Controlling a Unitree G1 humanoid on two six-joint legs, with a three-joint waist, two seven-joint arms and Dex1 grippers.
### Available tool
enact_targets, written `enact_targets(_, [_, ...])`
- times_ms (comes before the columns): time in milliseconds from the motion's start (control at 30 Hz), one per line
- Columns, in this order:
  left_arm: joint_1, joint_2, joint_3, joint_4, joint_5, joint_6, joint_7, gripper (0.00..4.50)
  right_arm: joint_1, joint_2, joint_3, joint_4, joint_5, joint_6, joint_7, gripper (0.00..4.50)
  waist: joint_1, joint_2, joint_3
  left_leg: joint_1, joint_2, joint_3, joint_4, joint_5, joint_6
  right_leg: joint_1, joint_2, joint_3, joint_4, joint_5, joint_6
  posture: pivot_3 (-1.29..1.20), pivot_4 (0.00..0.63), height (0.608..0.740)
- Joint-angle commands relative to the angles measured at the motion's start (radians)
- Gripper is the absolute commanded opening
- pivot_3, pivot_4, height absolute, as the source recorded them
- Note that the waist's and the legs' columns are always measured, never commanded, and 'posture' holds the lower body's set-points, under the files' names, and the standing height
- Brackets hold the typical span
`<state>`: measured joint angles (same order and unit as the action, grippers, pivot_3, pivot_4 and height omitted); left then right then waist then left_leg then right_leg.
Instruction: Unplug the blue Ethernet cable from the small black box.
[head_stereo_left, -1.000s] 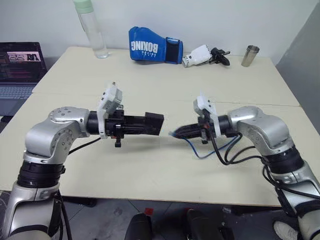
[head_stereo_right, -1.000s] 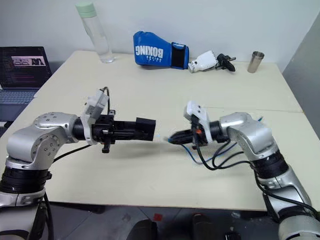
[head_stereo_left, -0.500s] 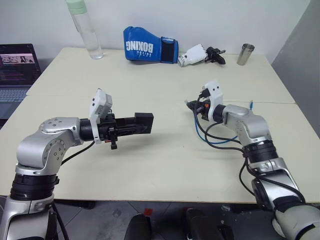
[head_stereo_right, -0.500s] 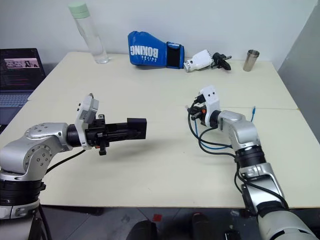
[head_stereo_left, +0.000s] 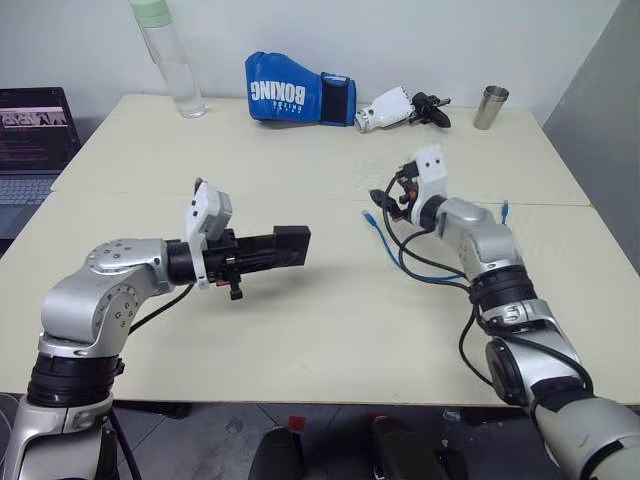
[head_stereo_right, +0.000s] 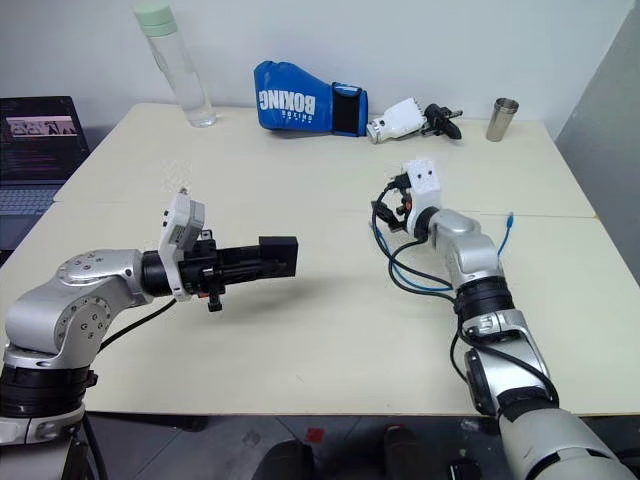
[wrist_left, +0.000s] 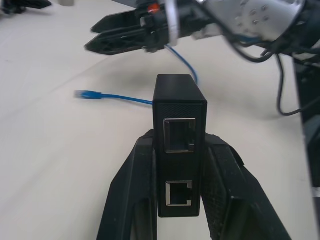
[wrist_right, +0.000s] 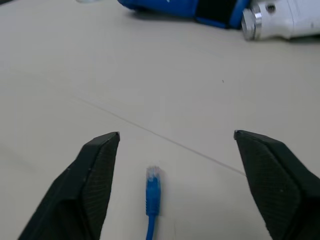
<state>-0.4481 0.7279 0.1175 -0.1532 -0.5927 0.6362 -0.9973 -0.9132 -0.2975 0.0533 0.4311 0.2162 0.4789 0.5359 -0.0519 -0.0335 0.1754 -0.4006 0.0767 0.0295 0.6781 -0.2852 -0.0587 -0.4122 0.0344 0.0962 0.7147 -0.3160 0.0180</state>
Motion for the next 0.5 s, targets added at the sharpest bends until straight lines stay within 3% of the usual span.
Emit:
enact_targets(33, [-0.035, -0.100, 0.057, 0.106, 0.099, -0.143, 0.195, 0.80, 0.086, -0.043, 0.077, -0.259, 0.054, 0.065, 0.173, 4.49, 0.004, 0.000, 0.000, 0.000, 0.000, 0.000, 0.000, -0.001, 0.002, 0.000, 0.000, 0.000, 0.000, 0.000, 0.000, 0.00, 0.150, 0.740])
enact_targets(267, [-0.013, -0.250, 0.096, 0.241, 0.207, -0.327, 0.413, 0.80, 0.162, -0.035, 0.155, -0.442, 0.057, 0.092, 0.231, 4.49, 0.002, 0.000, 0.000, 0.000, 0.001, 0.000, 0.001, -0.002, 0.003, 0.000, 0.000, 0.000, 0.002, 0.000, 0.000, 0.00, 0.150, 0.740])
enact_targets(500, [0.025, -0.309, 0.074, 0.413, 0.333, -0.534, 0.518, 0.80, 0.172, 0.003, 0.187, -0.462, 0.045, 0.087, 0.227, 4.49, 0.005, -0.001, 0.000, 0.000, 0.000, 0.000, 0.001, -0.002, 0.003, 0.000, -0.001, 0.000, 0.001, 0.000, 0.000, 0.00, 0.150, 0.740])
